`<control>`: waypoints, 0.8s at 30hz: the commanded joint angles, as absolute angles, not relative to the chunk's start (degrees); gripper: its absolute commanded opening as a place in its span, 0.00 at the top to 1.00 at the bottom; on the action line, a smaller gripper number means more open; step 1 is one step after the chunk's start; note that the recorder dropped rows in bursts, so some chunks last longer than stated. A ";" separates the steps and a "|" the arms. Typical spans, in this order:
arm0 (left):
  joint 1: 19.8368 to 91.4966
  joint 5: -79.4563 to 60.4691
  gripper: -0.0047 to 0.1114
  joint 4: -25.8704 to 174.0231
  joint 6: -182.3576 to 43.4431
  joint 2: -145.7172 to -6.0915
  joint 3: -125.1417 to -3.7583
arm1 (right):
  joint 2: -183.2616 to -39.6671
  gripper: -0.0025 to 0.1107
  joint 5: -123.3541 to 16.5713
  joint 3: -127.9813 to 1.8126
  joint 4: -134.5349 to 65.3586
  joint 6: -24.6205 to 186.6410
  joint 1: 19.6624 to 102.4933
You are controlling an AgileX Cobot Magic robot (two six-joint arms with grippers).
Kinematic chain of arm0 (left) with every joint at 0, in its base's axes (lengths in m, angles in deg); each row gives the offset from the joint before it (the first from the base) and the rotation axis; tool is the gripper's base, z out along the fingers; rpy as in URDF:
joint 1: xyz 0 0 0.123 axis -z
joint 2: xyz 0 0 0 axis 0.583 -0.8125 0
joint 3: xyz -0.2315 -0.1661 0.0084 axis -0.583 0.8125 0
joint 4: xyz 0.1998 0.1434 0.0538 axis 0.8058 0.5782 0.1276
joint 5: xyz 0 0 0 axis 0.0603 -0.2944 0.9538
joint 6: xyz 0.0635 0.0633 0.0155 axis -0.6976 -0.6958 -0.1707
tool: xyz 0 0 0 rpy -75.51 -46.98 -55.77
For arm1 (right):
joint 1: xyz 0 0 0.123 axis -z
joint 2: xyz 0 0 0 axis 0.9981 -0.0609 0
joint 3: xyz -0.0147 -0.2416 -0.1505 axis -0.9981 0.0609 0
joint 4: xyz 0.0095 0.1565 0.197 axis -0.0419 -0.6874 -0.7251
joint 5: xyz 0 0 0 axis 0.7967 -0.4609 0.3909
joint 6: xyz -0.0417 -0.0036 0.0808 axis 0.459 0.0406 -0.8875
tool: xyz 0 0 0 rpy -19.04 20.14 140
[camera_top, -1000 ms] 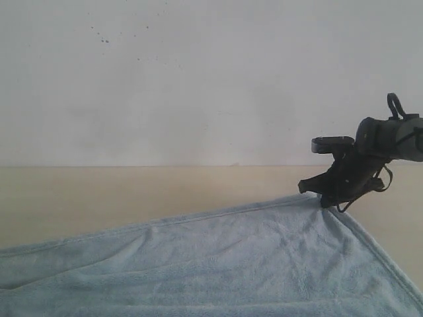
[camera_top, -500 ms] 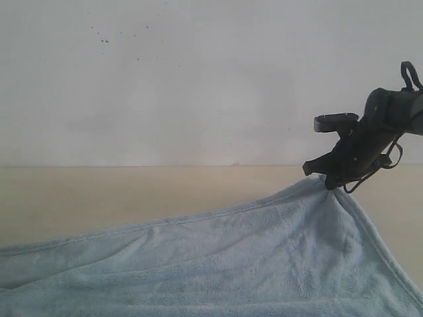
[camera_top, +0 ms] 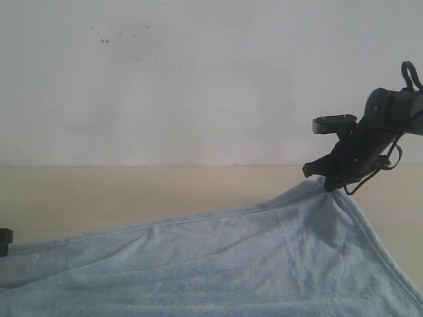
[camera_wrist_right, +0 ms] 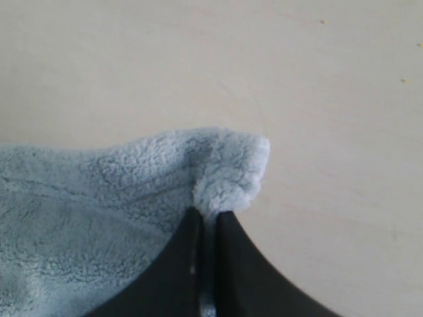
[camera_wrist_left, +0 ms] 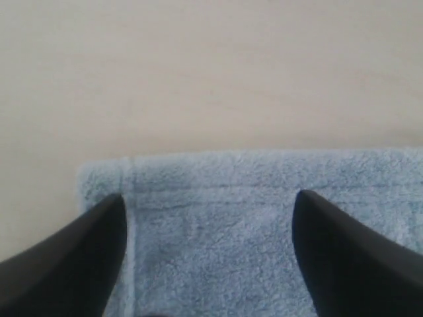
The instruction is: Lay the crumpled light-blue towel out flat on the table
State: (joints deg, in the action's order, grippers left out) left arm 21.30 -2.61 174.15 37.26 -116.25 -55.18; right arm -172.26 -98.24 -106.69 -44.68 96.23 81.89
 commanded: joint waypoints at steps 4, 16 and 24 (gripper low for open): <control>22.37 -4.69 0.38 174.02 35.55 -117.82 -56.71 | -171.50 0.97 -97.54 -106.80 -44.87 96.98 81.91; 22.37 -5.03 0.67 174.02 35.16 -122.75 -56.35 | -171.50 0.97 -97.54 -106.80 -46.46 96.98 81.91; 22.37 -4.55 0.93 174.02 35.20 -119.90 -56.35 | -170.93 0.97 -98.63 -106.80 -47.74 96.98 81.91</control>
State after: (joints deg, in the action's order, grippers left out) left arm 22.10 -7.45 174.15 34.95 -120.08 -57.32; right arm -172.26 -98.13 -106.69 -47.27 96.70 81.89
